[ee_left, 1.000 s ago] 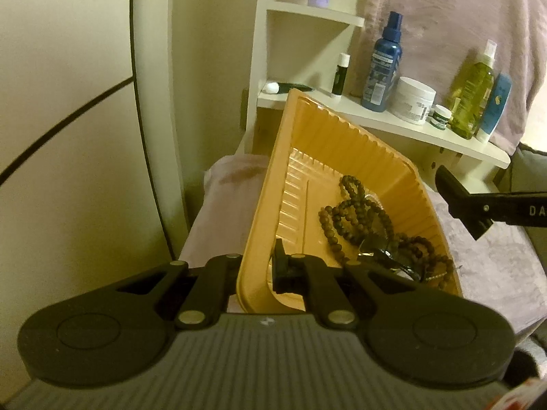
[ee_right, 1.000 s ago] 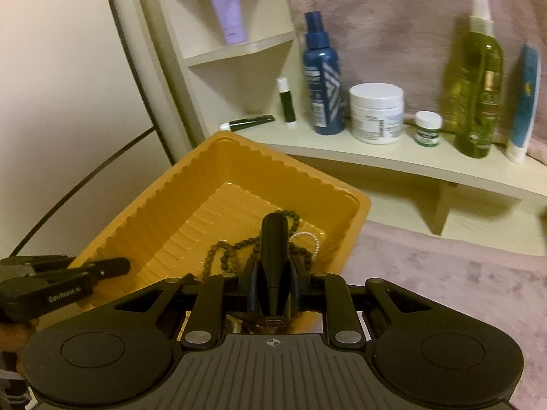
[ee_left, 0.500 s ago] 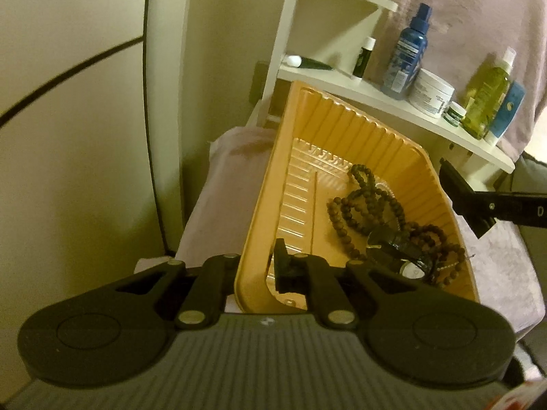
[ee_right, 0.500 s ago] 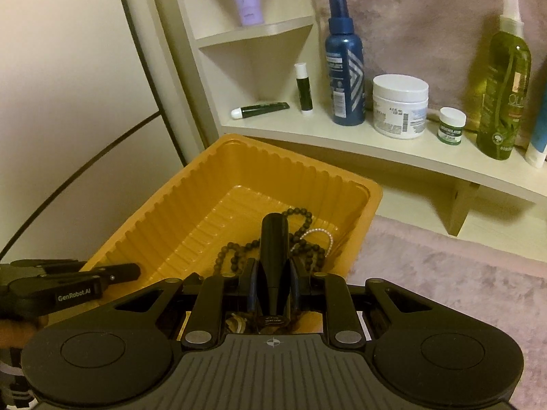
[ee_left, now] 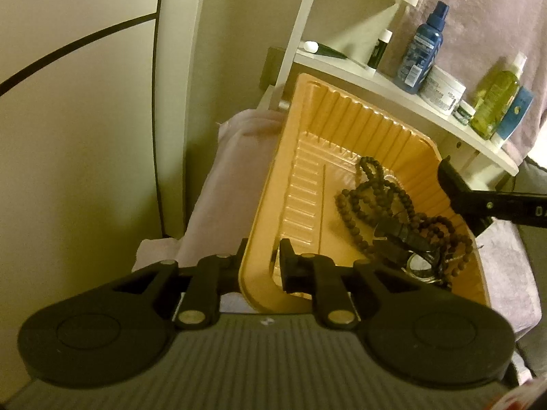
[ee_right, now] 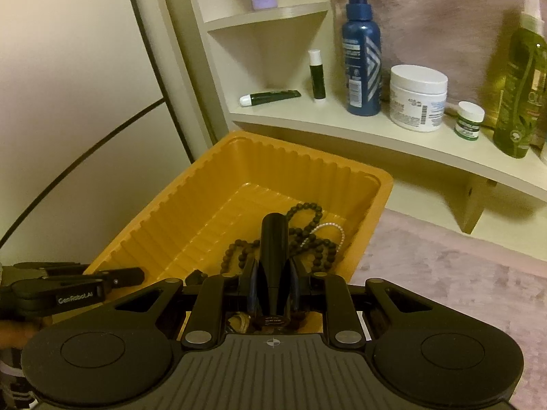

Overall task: Organize jewelry
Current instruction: 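Carry the black cylinder into the orange tray and open the right gripper, then lower the orange tray flat onto the towel with the left tool while the right tool withdraws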

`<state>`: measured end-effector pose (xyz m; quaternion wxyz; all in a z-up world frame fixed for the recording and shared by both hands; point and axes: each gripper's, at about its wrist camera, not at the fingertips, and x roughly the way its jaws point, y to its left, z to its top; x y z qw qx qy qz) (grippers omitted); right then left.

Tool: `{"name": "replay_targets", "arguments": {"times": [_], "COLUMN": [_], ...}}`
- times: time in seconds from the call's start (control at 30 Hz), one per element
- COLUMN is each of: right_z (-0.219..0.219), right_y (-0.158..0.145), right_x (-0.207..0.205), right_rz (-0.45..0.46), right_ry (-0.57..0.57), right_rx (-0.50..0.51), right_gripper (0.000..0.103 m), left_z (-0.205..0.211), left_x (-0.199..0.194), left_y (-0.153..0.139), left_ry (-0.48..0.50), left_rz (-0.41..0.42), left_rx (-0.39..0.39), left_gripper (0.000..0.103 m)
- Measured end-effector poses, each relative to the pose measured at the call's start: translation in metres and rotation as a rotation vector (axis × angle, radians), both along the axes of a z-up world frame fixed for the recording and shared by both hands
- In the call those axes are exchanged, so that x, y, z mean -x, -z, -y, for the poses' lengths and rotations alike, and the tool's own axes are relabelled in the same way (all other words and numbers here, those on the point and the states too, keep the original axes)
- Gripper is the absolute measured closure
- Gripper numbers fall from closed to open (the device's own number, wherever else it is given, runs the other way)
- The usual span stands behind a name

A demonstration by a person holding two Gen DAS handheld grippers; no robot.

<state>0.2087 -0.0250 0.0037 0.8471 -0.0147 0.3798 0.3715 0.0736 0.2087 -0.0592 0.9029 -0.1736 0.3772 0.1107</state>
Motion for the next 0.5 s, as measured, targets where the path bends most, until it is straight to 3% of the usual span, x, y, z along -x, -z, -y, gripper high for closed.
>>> {"name": "replay_targets", "arguments": {"times": [0.13, 0.3, 0.33, 0.37, 0.4, 0.5], "right_z": [-0.006, -0.007, -0.006, -0.006, -0.004, 0.004], "right_y": [0.002, 0.004, 0.004, 0.004, 0.003, -0.003], "right_x": [-0.001, -0.004, -0.005, -0.005, -0.004, -0.002], "right_rz": [-0.013, -0.043, -0.047, -0.045, -0.04, -0.025], "right_ry": [-0.012, -0.019, -0.013, -0.004, 0.006, 0.022], "right_rx": [-0.003, -0.066, -0.075, -0.082, -0.096, -0.123], "right_gripper": [0.083, 0.081, 0.075, 0.055, 0.041, 0.041], "left_z": [-0.006, -0.013, -0.012, -0.011, -0.01, -0.008], "left_x": [0.007, 0.012, 0.013, 0.014, 0.015, 0.019], "left_y": [-0.003, -0.009, -0.01, -0.011, -0.012, -0.015], "left_ry": [-0.026, -0.05, -0.048, -0.048, -0.05, -0.05], "left_rz": [0.026, 0.043, 0.044, 0.046, 0.046, 0.057], "left_rx": [-0.004, -0.007, -0.015, -0.024, -0.031, -0.033], "left_gripper": [0.072, 0.066, 0.066, 0.066, 0.066, 0.066]}}
